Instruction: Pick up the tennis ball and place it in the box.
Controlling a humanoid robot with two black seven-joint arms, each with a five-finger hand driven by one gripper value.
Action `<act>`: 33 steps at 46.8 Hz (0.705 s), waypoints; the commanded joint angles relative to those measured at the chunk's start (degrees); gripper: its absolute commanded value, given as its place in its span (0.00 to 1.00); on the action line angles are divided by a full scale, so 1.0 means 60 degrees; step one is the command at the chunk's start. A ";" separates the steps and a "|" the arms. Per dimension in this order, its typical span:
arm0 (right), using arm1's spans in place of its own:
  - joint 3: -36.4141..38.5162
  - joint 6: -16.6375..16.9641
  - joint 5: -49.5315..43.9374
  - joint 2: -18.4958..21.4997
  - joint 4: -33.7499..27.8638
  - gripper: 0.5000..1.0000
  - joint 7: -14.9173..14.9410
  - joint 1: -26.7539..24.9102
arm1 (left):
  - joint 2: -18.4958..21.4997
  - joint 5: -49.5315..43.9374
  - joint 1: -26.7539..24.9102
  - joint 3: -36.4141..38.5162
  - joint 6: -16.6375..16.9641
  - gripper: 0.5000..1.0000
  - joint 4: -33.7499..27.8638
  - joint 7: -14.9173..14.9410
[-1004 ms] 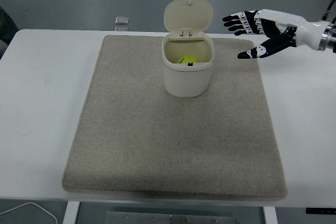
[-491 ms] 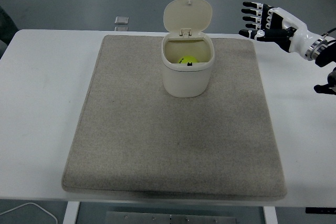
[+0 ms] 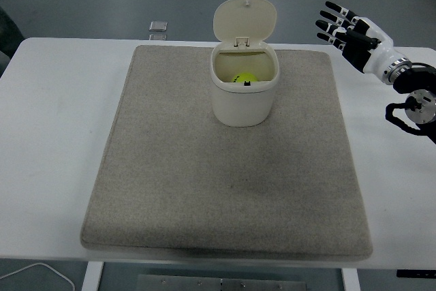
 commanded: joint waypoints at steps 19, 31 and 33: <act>0.0009 0.0003 0.0351 0.0129 -0.0217 0.86 0.0073 -0.0282 | 0.0000 0.0000 0.0000 0.0000 0.0003 0.98 0.0000 -0.0004; 0.0039 0.0017 0.0366 0.0085 -0.0216 0.86 0.0117 -0.0281 | 0.0000 0.0000 0.0000 0.0000 0.0003 0.98 0.0000 -0.0004; 0.0053 0.0032 0.0366 0.0085 -0.0216 0.86 0.0117 -0.0267 | 0.0000 0.0000 0.0000 0.0000 0.0003 0.98 0.0000 -0.0004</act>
